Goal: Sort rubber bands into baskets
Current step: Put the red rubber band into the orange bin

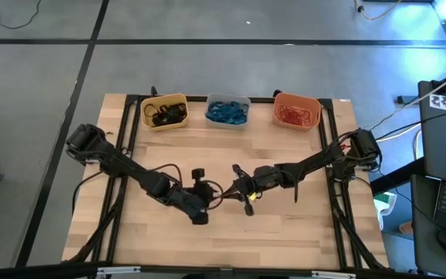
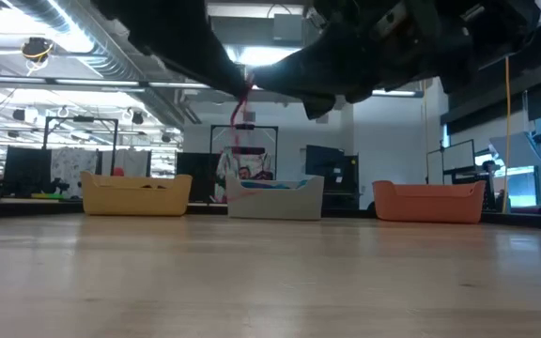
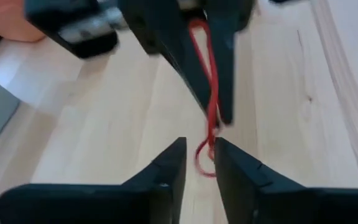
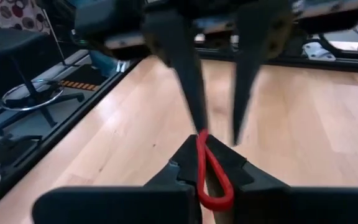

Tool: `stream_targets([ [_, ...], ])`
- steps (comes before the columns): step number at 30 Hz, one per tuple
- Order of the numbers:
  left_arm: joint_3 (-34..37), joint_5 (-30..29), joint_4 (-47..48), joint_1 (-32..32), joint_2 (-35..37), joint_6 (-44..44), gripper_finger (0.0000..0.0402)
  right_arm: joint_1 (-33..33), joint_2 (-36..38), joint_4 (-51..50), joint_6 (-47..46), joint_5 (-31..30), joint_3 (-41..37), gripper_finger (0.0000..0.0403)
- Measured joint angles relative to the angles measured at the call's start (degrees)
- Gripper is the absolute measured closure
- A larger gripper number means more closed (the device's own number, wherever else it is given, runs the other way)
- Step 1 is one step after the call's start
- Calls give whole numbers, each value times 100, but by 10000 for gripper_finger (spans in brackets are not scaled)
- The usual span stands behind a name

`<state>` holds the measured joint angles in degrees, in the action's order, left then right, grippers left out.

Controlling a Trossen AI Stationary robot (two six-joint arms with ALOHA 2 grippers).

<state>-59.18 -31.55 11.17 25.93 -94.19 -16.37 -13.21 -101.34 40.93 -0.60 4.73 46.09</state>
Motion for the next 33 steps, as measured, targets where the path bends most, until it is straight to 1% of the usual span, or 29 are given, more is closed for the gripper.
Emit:
stream_targets([
  [3,-2,-44,-37,25,49,81,306,2,0,-7,6,-10,0,381],
  [6,-2,-39,32,113,120,154,296,4,45,-114,50,-20,0,384],
  [8,-2,-42,235,181,239,145,294,4,122,-226,88,-33,4,392],
  [12,-4,-105,857,291,457,-294,298,4,449,-828,234,-245,5,399],
  [14,-4,-232,1006,361,488,-471,302,4,691,-1297,298,-599,7,396],
  [17,143,-376,918,459,455,-563,308,13,1104,-2083,557,-1318,7,397],
  [20,423,-394,530,486,415,-582,312,20,1596,-2817,778,-2147,7,401],
  [22,640,-424,107,471,415,-563,313,67,1958,-3335,868,-2614,9,400],
  [24,839,-429,-277,463,415,-541,313,204,2336,-3773,872,-2881,9,400],
  [27,1011,-428,-664,437,415,-436,313,555,2903,-4462,871,-3033,9,401],
  [33,1097,-431,-763,394,415,-473,313,1678,3780,-5450,872,-3132,11,401],
])
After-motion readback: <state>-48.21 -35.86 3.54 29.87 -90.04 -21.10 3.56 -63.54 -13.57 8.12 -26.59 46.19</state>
